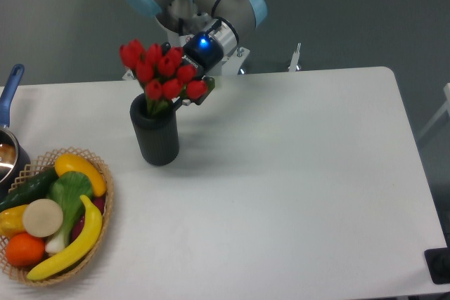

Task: Insert the flowers into the vase
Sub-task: 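Open the gripper and raise it away from the tulips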

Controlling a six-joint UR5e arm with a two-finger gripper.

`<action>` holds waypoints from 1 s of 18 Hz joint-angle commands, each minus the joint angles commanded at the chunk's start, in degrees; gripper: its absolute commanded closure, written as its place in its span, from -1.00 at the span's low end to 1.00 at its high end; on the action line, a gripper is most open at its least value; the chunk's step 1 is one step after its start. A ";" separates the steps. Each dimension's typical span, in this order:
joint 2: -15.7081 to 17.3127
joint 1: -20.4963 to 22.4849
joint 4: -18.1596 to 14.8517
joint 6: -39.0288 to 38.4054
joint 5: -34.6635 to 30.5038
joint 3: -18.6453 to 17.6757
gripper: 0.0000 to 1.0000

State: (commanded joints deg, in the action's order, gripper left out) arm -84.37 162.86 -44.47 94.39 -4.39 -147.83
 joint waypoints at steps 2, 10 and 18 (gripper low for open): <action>-0.09 0.00 0.00 0.00 -0.79 0.00 -1.00; 2.18 1.58 -0.17 -0.78 -2.80 1.05 -1.00; 14.94 5.71 -0.18 -12.55 -25.57 2.37 -1.00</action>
State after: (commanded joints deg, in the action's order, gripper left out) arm -69.44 168.57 -44.65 81.84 -29.96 -145.46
